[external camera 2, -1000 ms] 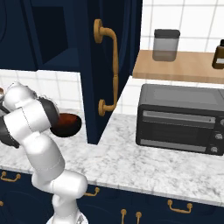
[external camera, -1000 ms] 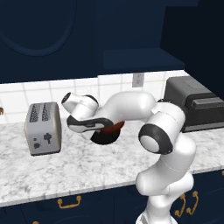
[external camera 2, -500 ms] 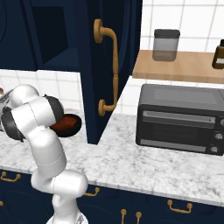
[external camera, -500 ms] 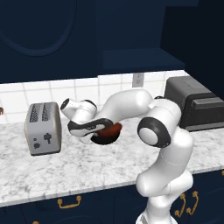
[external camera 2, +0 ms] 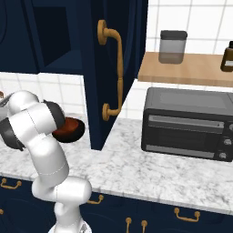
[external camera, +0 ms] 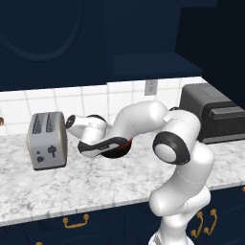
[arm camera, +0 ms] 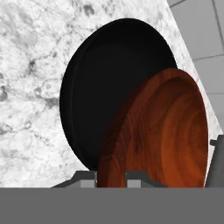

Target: Pick up the bowls on the counter and stack them on top of one another in the open cabinet. Place the smaller bowl on top of the larger bowl.

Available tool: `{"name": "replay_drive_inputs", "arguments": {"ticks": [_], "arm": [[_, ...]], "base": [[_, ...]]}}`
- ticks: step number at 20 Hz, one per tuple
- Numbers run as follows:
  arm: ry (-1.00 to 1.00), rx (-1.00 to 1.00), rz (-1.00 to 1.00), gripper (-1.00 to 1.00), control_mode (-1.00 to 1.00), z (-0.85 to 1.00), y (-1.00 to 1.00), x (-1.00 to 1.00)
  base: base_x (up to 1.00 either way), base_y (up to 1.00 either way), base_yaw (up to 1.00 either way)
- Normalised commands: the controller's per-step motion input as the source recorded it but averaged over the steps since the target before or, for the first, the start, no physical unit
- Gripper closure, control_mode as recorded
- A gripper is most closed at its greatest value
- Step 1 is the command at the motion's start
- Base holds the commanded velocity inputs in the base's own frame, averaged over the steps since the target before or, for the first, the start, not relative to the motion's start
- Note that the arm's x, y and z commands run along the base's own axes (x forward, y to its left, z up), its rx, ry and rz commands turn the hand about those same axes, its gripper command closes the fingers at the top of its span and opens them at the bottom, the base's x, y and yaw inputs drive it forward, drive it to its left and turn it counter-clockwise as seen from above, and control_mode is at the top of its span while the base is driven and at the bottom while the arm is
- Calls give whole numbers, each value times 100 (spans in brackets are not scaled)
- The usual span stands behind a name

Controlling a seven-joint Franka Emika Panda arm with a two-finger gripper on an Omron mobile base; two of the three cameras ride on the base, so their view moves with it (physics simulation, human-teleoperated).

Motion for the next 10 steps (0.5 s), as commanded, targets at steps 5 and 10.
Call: {"name": "replay_drive_inputs", "arguments": {"ticks": [5,10], "arm": [[-10,8,0,100,-100,-8,0,10],[-2,8,0,100,-100,-8,0,10]], "base": [[0,0,0],[0,0,0]]}}
